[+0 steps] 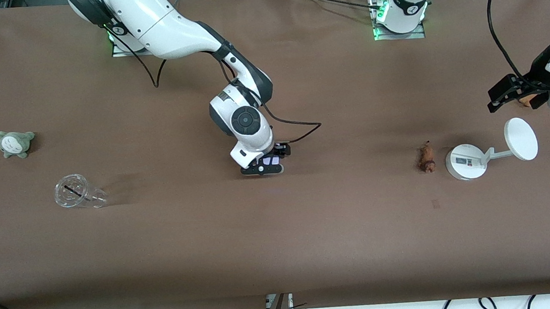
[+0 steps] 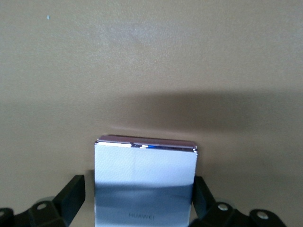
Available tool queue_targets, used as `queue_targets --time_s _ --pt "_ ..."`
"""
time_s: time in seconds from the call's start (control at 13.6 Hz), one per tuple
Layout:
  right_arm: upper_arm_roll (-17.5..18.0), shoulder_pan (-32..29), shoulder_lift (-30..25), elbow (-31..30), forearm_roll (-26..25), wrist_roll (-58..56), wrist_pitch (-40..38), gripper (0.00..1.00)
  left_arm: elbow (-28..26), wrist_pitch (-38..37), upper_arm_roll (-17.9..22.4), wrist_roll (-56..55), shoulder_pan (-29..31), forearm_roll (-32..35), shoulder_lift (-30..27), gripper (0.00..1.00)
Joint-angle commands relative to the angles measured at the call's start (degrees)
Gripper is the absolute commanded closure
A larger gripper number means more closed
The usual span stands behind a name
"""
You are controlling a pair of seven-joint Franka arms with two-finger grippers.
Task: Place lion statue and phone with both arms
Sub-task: 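Lift the phone and carry it toward the glass cup with the right gripper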
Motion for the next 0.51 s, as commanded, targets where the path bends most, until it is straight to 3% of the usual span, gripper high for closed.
queue_targets --time_s 0.0,0.07,0.15,0.22,0.29,0.37,0.44 --pt "-0.53 0.55 0.88 1.57 -0.85 0.45 0.20 0.01 -0.12 -3.04 0.21 2.28 -0.74 2.16 -0.81 0.00" --pt "-0.53 0.55 0.88 1.57 -1.03 0.63 0.20 0.08 0.40 -4.01 0.13 2.37 -0.82 3.48 -0.81 0.00" --pt "-0.62 0.55 0.88 1.57 -1.03 0.54 0.20 0.29 0.84 -4.98 0.04 2.37 -1.43 5.06 -0.63 0.00" --pt "-0.71 0.55 0.79 1.57 -1.03 0.37 0.11 0.59 1.46 -5.51 -0.48 2.28 -1.44 5.42 -0.54 0.00" --pt "-0.80 0.46 0.27 1.57 -1.12 0.28 -0.41 0.79 1.46 -5.69 -1.19 2.11 -1.44 5.51 -0.54 0.00" --pt "-0.80 0.20 -0.78 1.57 -1.03 -0.16 -0.94 0.87 1.55 -5.95 -1.45 2.02 -1.44 5.51 -0.63 0.00" --pt "-1.06 -0.15 -2.53 1.57 -1.03 -0.42 -3.38 0.87 1.72 -6.22 -1.46 2.02 -1.44 5.51 -0.54 0.00"
